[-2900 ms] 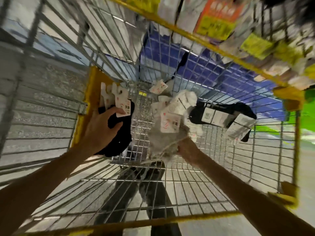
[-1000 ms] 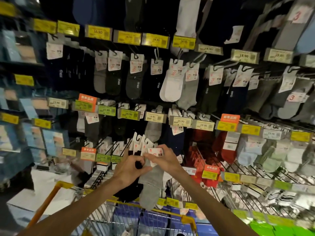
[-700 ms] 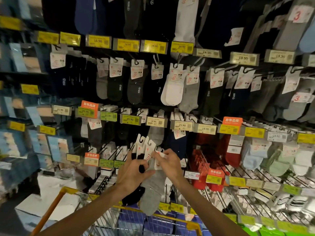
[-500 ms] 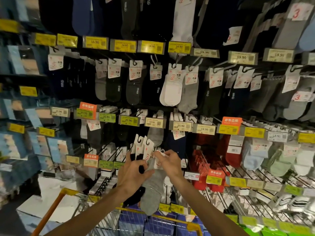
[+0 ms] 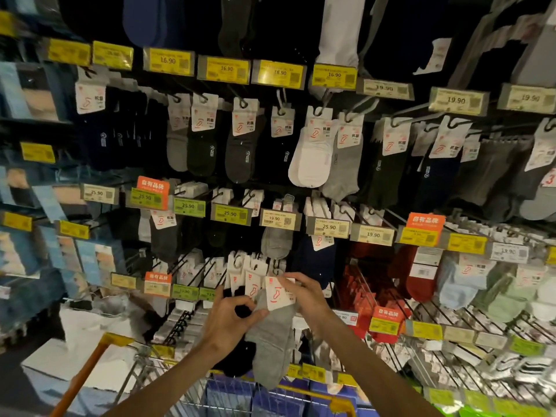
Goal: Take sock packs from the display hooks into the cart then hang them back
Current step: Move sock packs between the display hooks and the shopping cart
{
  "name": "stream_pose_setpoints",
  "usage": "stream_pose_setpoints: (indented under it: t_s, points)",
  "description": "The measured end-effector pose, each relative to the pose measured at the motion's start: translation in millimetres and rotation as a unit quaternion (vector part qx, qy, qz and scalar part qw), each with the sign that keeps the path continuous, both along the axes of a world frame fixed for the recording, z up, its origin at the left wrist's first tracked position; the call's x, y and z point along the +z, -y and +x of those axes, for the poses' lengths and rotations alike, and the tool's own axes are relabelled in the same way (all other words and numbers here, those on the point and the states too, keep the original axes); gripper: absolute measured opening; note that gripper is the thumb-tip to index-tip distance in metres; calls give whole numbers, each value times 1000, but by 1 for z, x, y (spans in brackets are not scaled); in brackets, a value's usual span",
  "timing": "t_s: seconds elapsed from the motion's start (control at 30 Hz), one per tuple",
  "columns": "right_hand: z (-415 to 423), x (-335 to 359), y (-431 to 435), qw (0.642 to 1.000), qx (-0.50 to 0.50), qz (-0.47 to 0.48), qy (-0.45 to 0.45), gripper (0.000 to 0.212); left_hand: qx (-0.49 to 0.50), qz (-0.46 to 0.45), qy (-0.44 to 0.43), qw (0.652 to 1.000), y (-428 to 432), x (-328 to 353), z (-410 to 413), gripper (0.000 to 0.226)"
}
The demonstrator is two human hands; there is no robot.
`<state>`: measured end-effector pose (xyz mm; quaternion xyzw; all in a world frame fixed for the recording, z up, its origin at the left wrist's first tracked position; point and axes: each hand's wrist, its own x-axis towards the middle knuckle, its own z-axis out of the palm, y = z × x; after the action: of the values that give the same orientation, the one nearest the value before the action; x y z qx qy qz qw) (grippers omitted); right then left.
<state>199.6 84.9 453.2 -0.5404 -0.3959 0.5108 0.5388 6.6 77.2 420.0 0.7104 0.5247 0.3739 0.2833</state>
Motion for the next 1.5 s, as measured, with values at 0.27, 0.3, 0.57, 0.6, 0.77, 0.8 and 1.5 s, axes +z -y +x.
stream_pose_setpoints:
  t_s: [0.27,0.3,0.57,0.6,0.77,0.8,1.5]
  points:
    - [-6,13,-40,999,8,-1,-32,16,-93,-1,57,994,-67,-10,-17,35]
    - [-8,17,-45,1000,7,3,-23,15,-99,6,56,994,-75,-9,-17,33]
    - [-13,37,-75,990,55,42,125,17,-144,47,84,985,-113,-6,-29,21]
    - [-14,37,-76,991,49,48,119,15,-140,45,83,986,-117,-8,-29,25]
    - [-9,28,-86,992,-5,94,88,14,-164,-12,101,981,-126,-17,-29,28]
    - [-7,27,-88,991,-15,103,80,12,-153,-17,96,984,-127,-17,-30,21]
    - [2,15,-122,978,-91,183,37,11,-18,39,82,996,-155,1,-38,42]
